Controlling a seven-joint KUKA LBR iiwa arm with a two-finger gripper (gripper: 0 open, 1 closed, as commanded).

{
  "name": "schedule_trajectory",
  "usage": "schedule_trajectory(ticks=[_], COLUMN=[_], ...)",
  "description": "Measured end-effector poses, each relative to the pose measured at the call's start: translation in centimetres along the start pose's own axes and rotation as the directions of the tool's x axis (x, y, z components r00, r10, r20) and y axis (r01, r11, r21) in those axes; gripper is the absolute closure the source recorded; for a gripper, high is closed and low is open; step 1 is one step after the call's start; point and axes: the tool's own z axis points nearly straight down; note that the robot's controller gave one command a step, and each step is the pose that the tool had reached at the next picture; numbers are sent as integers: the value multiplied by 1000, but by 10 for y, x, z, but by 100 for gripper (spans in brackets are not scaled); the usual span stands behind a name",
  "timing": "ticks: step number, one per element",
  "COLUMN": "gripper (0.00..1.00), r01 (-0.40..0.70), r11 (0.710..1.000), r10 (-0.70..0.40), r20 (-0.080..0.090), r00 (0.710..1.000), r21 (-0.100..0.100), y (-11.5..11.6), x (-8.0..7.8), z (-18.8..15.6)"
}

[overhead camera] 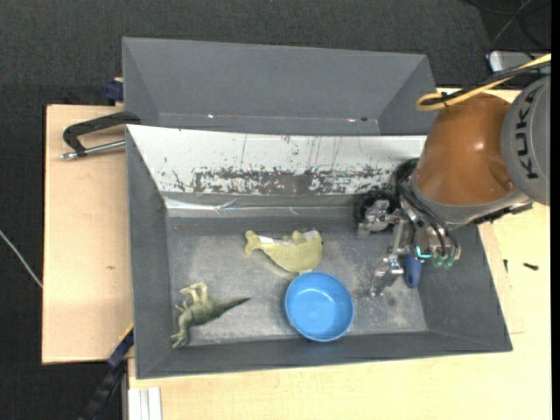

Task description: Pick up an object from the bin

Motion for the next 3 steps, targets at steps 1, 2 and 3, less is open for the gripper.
schedule_trajectory(ticks=[1,2,3], gripper=[0,100,100], r01=[12,10,131], r11=[1000,1000,991], r10=[-12,-10,-131], r20=[15,25,22], r00=[1000,1000,991], r21=[-1,1,4], y=[58,55,44], x=[33,29,7], z=[64,58,-89])
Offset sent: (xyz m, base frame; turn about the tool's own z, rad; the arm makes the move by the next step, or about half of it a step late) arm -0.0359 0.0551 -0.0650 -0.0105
